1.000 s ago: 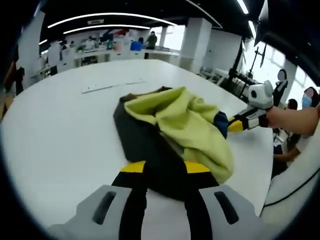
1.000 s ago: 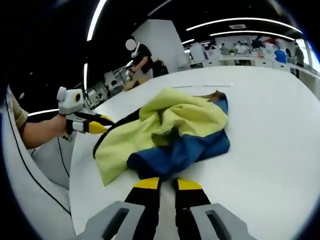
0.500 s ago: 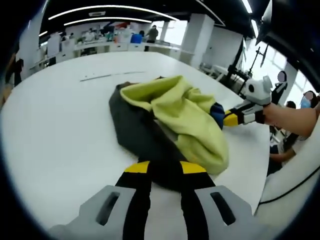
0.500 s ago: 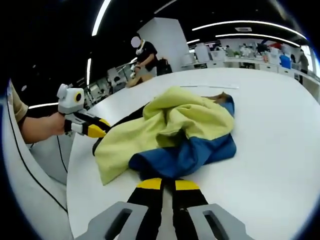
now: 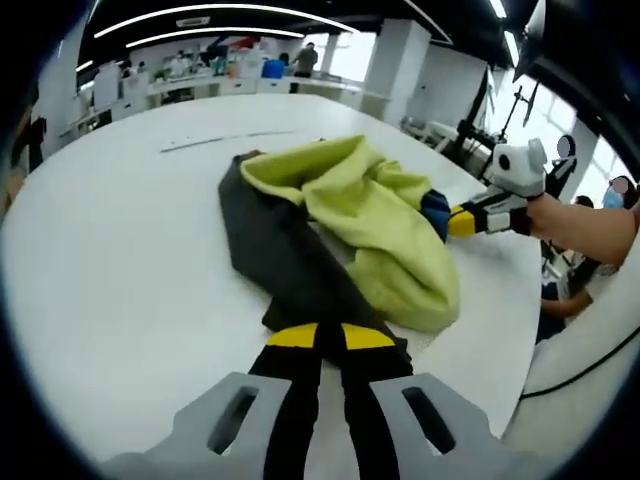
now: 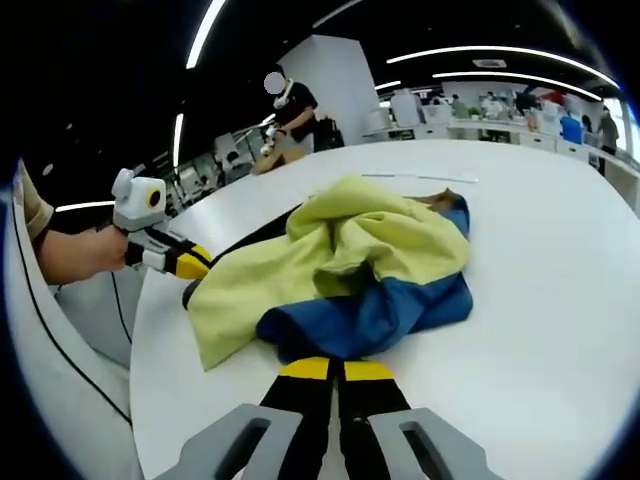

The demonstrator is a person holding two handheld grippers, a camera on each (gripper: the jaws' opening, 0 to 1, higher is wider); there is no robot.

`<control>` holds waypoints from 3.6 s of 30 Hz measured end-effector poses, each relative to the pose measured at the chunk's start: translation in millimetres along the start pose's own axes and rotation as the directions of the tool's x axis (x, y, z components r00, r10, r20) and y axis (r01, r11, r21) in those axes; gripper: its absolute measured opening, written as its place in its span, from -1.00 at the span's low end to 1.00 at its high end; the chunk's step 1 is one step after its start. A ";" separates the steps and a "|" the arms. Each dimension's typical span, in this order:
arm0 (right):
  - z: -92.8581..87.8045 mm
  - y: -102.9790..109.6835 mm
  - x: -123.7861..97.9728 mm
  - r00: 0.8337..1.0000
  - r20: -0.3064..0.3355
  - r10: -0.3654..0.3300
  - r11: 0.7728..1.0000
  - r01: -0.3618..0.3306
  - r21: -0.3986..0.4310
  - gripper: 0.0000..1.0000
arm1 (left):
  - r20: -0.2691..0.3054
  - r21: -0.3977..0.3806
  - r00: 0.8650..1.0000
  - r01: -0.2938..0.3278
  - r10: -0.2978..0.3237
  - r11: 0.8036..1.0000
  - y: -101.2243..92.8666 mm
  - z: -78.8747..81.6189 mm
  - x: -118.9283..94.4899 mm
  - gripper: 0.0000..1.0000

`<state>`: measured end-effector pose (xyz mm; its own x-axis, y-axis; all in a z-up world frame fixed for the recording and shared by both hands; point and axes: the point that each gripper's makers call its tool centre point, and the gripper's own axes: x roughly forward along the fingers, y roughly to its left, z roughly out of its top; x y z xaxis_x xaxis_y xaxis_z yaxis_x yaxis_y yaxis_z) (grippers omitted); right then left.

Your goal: Fold the garment on the visible template until the final outline fits inside the template.

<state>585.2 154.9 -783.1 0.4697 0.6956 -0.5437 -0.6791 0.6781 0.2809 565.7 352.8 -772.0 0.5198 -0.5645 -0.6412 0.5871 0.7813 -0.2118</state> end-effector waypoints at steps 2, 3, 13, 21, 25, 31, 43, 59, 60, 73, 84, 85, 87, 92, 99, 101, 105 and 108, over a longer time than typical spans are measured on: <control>-0.2 -0.1 -0.6 1.000 -0.001 -0.002 1.000 0.002 0.000 -1.00 | 0.004 0.007 1.000 0.001 -0.001 1.000 -0.1 0.3 -0.5 -1.00; -0.7 -0.4 -0.9 1.000 -0.003 -0.005 1.000 0.005 0.002 -1.00 | 0.003 0.011 1.000 0.002 -0.002 1.000 -0.1 0.1 -0.7 -1.00; -4.3 -12.2 -11.4 0.999 -0.008 -0.048 0.999 0.048 0.007 -1.00 | 0.014 -0.019 0.999 -0.039 0.039 0.999 20.4 -4.8 -11.4 -1.00; -5.8 -41.6 -30.5 0.991 0.001 -0.132 0.990 0.131 0.041 -1.00 | 0.034 -0.074 0.994 -0.102 0.105 0.992 50.4 -4.0 -23.1 -1.00; -8.7 -62.2 -44.9 0.981 0.009 -0.195 0.978 0.193 0.075 -1.00 | 0.034 -0.102 0.991 -0.122 0.126 0.987 60.7 -6.5 -25.4 -1.00; -14.7 -92.9 -67.9 0.956 0.020 -0.293 0.947 0.287 0.142 -1.00 | 0.040 -0.135 0.988 -0.145 0.151 0.980 73.6 -5.0 -27.9 -1.00; -17.9 -115.5 -87.8 0.929 0.044 -0.368 0.915 0.354 0.192 -1.00 | 0.067 -0.203 0.978 -0.180 0.197 0.963 94.8 0.2 -33.5 -1.00; -16.4 -154.6 -127.8 0.851 0.084 -0.518 0.831 0.477 0.286 -1.00 | 0.102 -0.288 0.956 -0.236 0.275 0.928 126.0 4.4 -51.8 -1.00; -16.1 -156.2 -131.3 0.844 0.087 -0.529 0.824 0.486 0.293 -1.00 | 0.103 -0.289 0.955 -0.239 0.278 0.927 127.4 4.7 -52.3 -1.00; -19.3 -171.7 -157.3 0.792 0.089 -0.603 0.770 0.550 0.324 -1.00 | 0.127 -0.343 0.932 -0.279 0.339 0.897 157.6 10.2 -70.7 -1.00; -13.3 -192.6 -178.2 0.748 0.091 -0.658 0.730 0.603 0.321 -1.00 | 0.110 -0.368 0.919 -0.316 0.379 0.874 178.0 8.0 -79.0 -1.00; -11.7 -194.4 -180.4 0.741 0.096 -0.664 0.726 0.609 0.320 -1.00 | 0.111 -0.370 0.918 -0.317 0.381 0.873 179.1 8.5 -79.7 -1.00; -8.3 -198.7 -185.2 0.727 0.103 -0.679 0.715 0.623 0.317 -1.00 | 0.107 -0.367 0.916 -0.324 0.386 0.872 181.8 9.2 -80.9 -1.00; -4.6 -202.1 -192.3 0.705 0.114 -0.700 0.698 0.643 0.314 -1.00 | 0.110 -0.375 0.912 -0.330 0.395 0.866 185.8 12.0 -84.6 -1.00; 13.7 -198.6 -210.8 0.636 0.203 -0.744 0.668 0.702 0.246 -1.00 | 0.138 -0.360 0.897 -0.350 0.420 0.865 189.7 19.4 -90.8 -1.00; 2.1 -199.8 -208.3 0.651 0.157 -0.743 0.667 0.699 0.258 -1.00 | 0.137 -0.372 0.896 -0.350 0.423 0.860 190.8 18.8 -91.6 -1.00; 6.1 -198.7 -220.8 0.613 0.205 -0.763 0.646 0.717 0.260 -1.00 | 0.168 -0.363 0.880 -0.364 0.444 0.858 194.4 29.1 -99.0 -1.00; 7.7 -201.4 -221.7 0.618 0.199 -0.761 0.649 0.718 0.250 -1.00 | 0.172 -0.366 0.880 -0.360 0.443 0.858 196.2 32.6 -99.5 -1.00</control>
<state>622.1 -134.0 -713.0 0.9192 -0.0388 -0.3920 0.0379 0.9992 -0.0102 649.3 553.6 -725.7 0.8240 -0.1963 -0.5314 0.0889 0.9712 -0.2210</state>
